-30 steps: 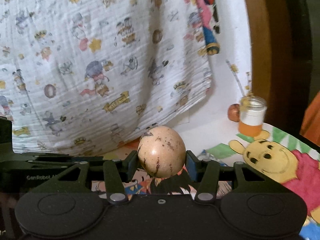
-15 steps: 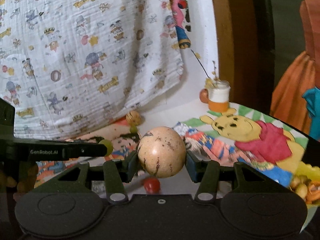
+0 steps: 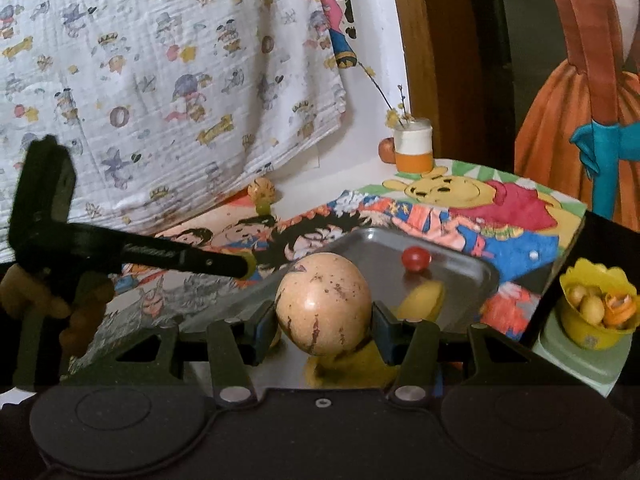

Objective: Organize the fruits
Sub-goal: 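Carry the melon and the grape over the metal tray with both grippers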

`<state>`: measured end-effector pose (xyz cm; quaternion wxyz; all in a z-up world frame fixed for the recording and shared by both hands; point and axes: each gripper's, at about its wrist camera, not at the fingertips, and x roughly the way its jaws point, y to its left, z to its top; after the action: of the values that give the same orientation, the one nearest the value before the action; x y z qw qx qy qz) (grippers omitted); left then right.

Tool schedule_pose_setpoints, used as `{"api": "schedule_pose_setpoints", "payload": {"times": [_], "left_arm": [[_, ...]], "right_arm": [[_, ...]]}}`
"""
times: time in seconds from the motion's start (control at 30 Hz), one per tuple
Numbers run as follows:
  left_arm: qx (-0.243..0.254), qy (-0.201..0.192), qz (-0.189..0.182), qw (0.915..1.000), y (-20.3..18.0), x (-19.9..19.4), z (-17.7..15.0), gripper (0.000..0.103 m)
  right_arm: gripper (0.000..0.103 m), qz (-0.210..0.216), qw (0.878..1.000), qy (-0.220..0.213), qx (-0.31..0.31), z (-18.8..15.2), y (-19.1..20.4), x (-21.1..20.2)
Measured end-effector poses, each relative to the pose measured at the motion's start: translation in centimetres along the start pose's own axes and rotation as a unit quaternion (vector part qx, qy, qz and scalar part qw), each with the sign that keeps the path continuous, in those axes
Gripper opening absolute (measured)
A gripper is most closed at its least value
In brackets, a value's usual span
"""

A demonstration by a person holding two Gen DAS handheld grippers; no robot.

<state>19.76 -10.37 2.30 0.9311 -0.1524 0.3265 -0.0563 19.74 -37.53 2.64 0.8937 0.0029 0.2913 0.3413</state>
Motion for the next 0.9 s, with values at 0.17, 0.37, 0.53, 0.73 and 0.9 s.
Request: {"api": "schedule_pose_setpoints", "payload": {"times": [0.17,0.37,0.53,0.73,0.9], "left_arm": [[0.001,0.016,0.005,0.9999,0.5,0.7,-0.6,0.022],[0.004,0.031,0.008,0.9995,0.9,1.4,-1.2,0.022],[0.006,0.038,0.011,0.9992,1.3,1.5,-1.6,0.023],[0.007,0.048,0.013,0.9987,1.6,1.6,-2.1,0.023],[0.008,0.051,0.015,0.9986,1.8,1.6,-2.4,0.023]], "right_arm": [[0.053,-0.002,1.000,-0.004,0.002,-1.6,1.7,-0.6],[0.053,-0.007,1.000,-0.006,0.002,-3.0,3.7,-0.1],[0.053,-0.011,1.000,0.001,0.003,-3.9,5.2,0.9],[0.053,-0.029,1.000,0.004,-0.004,-4.7,6.5,2.0],[0.053,-0.043,0.999,0.006,-0.005,-5.1,7.0,2.8]]}}
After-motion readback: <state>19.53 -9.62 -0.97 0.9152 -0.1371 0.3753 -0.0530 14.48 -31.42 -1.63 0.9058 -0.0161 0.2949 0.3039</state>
